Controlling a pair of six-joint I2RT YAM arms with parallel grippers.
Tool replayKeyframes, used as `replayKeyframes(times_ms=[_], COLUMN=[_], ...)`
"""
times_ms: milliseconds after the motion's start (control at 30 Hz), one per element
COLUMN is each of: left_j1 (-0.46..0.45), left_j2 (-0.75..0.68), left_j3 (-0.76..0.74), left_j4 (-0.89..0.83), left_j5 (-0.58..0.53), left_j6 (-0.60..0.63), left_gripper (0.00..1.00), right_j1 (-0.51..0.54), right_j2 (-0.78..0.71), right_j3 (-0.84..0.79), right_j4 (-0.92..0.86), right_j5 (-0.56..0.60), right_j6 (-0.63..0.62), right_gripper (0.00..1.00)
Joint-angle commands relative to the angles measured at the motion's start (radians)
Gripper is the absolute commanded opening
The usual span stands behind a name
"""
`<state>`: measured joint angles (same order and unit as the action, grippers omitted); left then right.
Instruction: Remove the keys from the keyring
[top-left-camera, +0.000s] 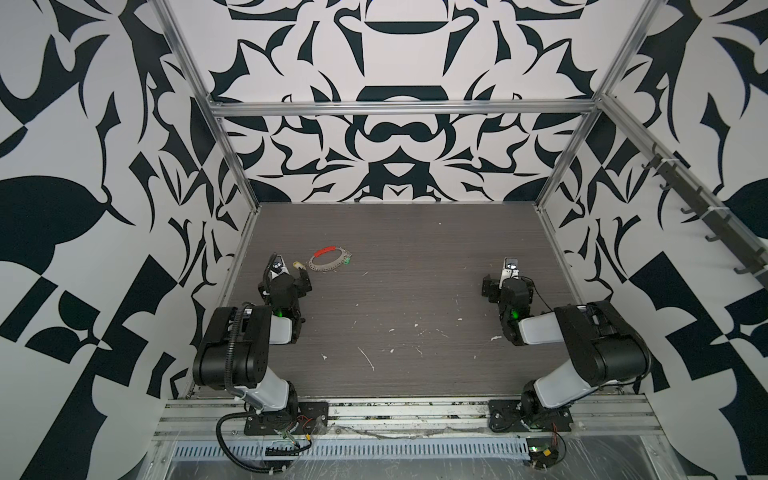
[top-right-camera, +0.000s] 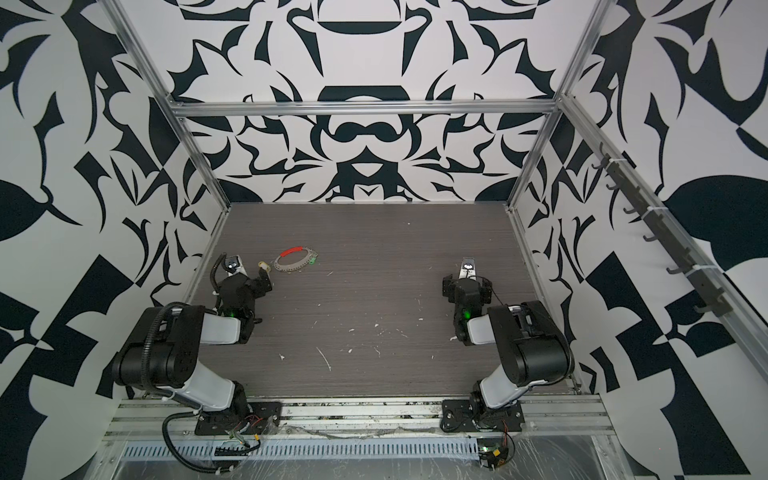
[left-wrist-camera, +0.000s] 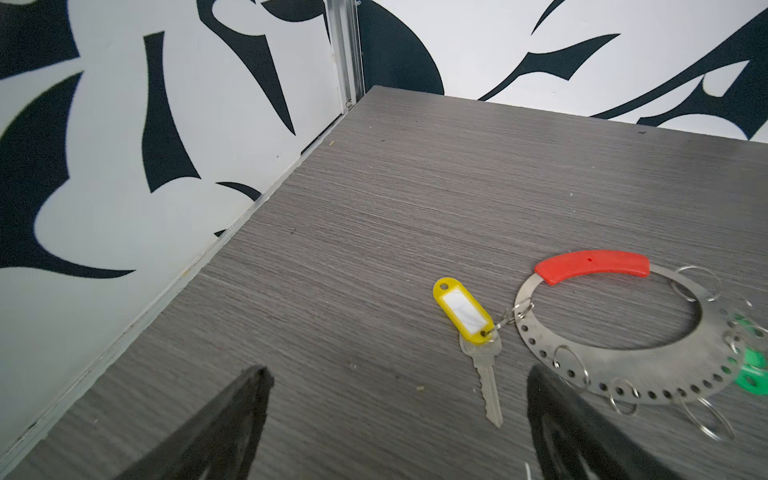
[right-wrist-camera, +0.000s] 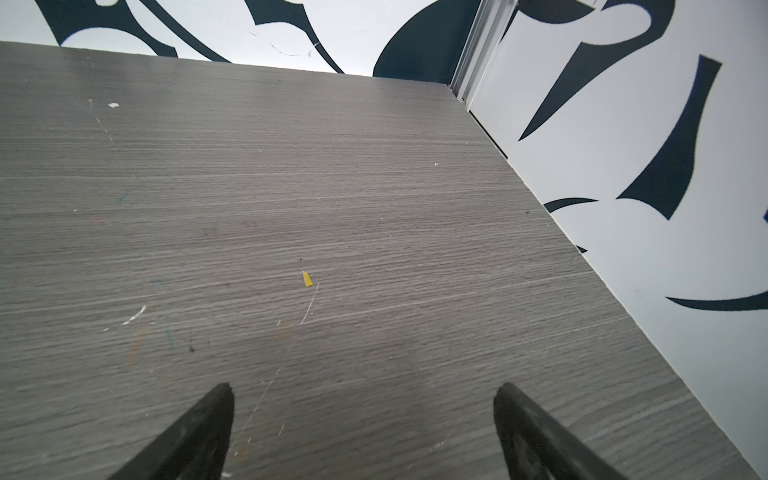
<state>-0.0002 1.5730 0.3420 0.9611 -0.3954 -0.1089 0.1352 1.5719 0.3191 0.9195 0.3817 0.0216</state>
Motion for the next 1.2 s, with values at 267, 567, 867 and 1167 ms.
replayKeyframes(times_ms=[267,567,867,1167], left_j1=[0.005,0.005,0.005,-0.006], left_j2=[-0.004,-0.004,-0.008,-0.284], left_j3=[0.009,0.009,0.005,0.107], left_j4=[0.027,0.027,0.042,-0.364], left_j5=[0.007,0.007,-0.003,-0.049], left_j6=[-0.008,-0.007,-0.008,-0.054], left_gripper=[0.99,0.99,0.99,0.99], right_j1=[0.004,0.004,0.0,0.02], right_j2=[-0.01,-0.009,-0.099,-0.325], right_j3=[0.02,0.023,0.01,0.148], right_j4=[0.042,0.038,-0.015,-0.416], right_j5=[0.014,0.006,0.0,0.038], right_j6=[-0.007,-0.006,0.002,0.11], right_gripper=[1.0,1.0,1.0,1.0])
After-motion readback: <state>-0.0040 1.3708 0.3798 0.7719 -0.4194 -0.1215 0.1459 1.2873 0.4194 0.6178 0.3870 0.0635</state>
